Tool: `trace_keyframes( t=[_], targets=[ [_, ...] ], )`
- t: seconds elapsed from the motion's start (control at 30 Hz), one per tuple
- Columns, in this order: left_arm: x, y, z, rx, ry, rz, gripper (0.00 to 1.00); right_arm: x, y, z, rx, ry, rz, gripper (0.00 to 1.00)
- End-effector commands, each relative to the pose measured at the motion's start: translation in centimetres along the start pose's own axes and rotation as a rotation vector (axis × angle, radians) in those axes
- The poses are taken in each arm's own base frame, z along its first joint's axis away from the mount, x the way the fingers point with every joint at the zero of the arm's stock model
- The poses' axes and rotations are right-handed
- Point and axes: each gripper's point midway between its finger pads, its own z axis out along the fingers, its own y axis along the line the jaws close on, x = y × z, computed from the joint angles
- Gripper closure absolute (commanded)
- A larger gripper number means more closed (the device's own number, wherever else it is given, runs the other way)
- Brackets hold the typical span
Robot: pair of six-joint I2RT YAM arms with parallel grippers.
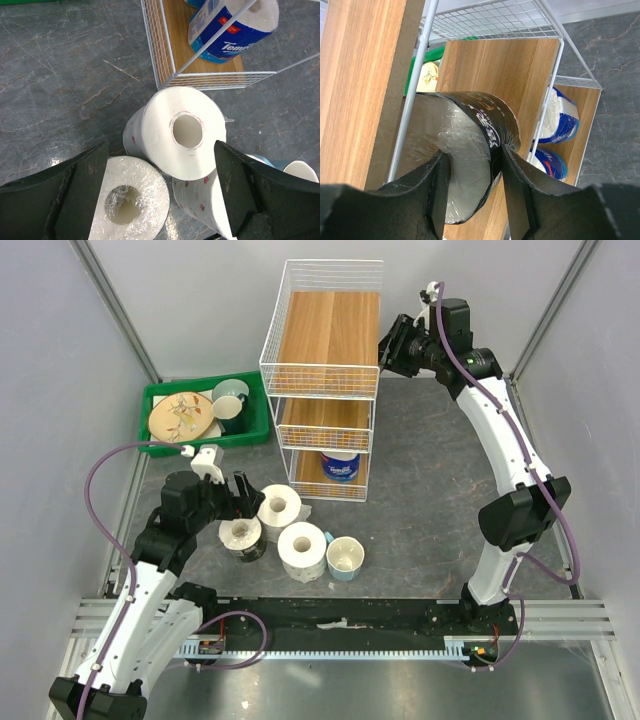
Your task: Place and organize the paper towels onto the shelf
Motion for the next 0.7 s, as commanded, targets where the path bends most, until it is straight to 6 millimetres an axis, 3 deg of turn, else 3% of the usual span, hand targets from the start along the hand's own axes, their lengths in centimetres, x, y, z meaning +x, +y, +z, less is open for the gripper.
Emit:
trace_keyframes(
  t=[0.0, 0.3, 0.67],
  targets=[
    [-1.00, -0.50, -0.01, 0.023, -0.040, 0.017, 0.06, -2.30, 2.08, -0.33, -0.065, -0.078, -0.029, 0.50],
    [-0.93, -0.41, 0.05, 0.019, -0.037, 0.016, 0.06, -2.21, 1.61, 0.23, -0.058, -0.080, -0.020, 0.38],
    [-0.85, -0.41, 0.13, 0.019, -0.032, 0.016, 0.06, -2.22, 1.88, 0.51, -0.100, -0.124, 0.048, 0.35]
  ],
)
